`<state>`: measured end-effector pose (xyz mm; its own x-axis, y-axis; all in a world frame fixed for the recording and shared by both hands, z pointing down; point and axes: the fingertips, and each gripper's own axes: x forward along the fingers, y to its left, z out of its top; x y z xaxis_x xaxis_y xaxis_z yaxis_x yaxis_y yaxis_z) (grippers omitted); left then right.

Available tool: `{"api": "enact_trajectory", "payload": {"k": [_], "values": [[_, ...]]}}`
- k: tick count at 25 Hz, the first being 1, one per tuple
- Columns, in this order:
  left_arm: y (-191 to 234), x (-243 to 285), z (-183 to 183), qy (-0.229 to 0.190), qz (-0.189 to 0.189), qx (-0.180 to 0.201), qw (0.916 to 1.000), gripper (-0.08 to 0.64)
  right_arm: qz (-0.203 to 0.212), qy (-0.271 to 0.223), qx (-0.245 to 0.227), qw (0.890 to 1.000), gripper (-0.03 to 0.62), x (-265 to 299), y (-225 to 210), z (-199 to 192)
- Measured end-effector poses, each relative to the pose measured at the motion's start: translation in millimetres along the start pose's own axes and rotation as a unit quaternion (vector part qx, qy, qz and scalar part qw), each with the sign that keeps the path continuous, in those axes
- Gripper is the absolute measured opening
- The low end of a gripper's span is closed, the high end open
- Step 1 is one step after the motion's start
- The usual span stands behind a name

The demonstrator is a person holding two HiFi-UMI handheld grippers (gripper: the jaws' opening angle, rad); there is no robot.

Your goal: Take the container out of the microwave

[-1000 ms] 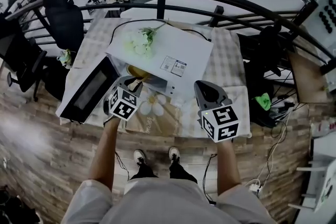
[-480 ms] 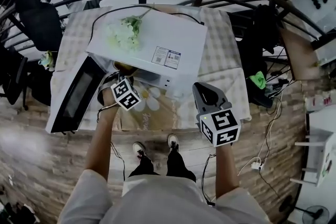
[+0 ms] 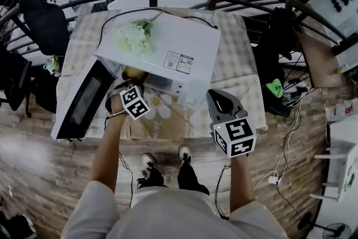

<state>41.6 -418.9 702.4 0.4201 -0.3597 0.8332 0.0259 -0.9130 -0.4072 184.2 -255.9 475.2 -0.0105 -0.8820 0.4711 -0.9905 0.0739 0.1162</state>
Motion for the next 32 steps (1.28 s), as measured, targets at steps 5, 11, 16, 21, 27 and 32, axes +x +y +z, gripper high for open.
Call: {"api": "enact_trajectory", "payload": {"k": [5,11,16,21,27,32], "values": [[-18.6,-29.5,-7.1,-0.01,0.0,-0.02,0.9997,0.034,0.019,-0.023,-0.013,0.999,0.014,-0.3,4.1,16.1],[-39.7,-74.7,-20.3,-0.019,0.021,-0.084,0.9961,0.031,0.054,-0.053,-0.04,0.996,0.014,-4.8,10.0,41.2],[-55.0,-117.2,-24.9,-0.024,0.063,-0.121,0.9904,0.029,0.085,-0.08,-0.058,0.992,0.014,-7.3,17.3,64.0],[-64.6,-160.5,-25.7,-0.03,0.107,-0.145,0.9831,0.029,0.114,-0.104,-0.073,0.985,0.014,-9.8,29.6,86.3],[-43.9,-219.5,-23.3,-0.068,0.169,-0.18,0.9666,0.029,0.138,-0.13,-0.088,0.978,0.014,-10.9,51.6,110.7],[-14.9,-274.2,-11.3,-0.137,0.215,-0.217,0.9423,0.029,0.15,-0.147,-0.095,0.973,0.014,-14.7,71.9,128.9]]}}
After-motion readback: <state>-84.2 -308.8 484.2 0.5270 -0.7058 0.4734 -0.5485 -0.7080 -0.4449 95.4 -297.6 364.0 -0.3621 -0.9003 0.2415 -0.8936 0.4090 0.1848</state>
